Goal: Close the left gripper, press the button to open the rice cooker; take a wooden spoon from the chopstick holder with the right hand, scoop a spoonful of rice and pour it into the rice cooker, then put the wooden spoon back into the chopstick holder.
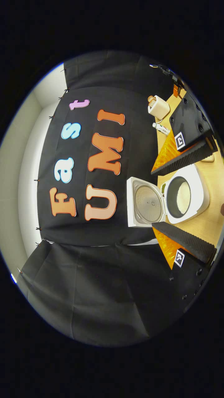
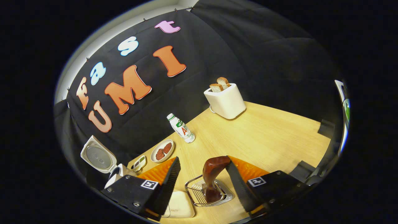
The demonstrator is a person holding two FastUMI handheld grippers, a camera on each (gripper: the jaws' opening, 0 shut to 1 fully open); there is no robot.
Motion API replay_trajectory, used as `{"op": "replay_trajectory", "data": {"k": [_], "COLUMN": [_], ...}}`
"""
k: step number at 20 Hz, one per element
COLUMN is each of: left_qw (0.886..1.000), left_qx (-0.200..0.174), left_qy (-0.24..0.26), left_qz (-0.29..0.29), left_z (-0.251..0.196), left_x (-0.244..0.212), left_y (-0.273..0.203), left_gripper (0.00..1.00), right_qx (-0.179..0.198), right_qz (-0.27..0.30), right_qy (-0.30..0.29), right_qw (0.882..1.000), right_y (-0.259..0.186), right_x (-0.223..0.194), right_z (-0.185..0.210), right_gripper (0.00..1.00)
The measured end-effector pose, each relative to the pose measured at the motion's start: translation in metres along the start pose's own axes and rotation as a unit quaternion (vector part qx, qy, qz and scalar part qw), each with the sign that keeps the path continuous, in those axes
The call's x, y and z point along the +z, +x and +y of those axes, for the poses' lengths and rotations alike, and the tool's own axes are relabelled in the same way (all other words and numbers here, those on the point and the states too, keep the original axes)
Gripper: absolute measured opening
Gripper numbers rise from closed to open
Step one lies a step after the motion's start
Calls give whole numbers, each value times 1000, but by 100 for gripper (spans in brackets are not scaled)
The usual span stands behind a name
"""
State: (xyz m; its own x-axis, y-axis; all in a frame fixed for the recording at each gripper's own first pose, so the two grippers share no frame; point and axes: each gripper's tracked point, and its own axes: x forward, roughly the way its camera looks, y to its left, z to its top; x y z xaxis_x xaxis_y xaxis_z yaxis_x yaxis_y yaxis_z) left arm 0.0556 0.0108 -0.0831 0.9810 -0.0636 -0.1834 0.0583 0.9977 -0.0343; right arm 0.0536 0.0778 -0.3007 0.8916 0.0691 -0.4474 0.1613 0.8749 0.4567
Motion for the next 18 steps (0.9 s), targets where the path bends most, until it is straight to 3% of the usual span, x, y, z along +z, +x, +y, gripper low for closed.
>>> {"op": "replay_trajectory", "data": {"k": [1, 8, 12, 18], "left_qw": [1000, 1000, 999, 1000], "left_qx": [0, 18, 24, 26], "left_qy": [-1, -11, -19, 2], "left_qz": [-1, -4, -12, 11], "left_z": [-3, -2, 0, 7], "left_x": [2, 20, 47, 91], "left_y": [2, 27, 56, 121], "left_gripper": [100, 100, 100, 100], "right_qx": [-7, -61, -53, -39], "right_qz": [-3, -34, -54, -74], "right_qy": [-13, -104, -142, -142], "right_qw": [1000, 992, 987, 986], "right_y": [-2, -17, -30, -40], "right_x": [6, 58, 88, 113], "right_z": [-2, -14, 0, 15], "right_gripper": [94, 94, 95, 95]}}
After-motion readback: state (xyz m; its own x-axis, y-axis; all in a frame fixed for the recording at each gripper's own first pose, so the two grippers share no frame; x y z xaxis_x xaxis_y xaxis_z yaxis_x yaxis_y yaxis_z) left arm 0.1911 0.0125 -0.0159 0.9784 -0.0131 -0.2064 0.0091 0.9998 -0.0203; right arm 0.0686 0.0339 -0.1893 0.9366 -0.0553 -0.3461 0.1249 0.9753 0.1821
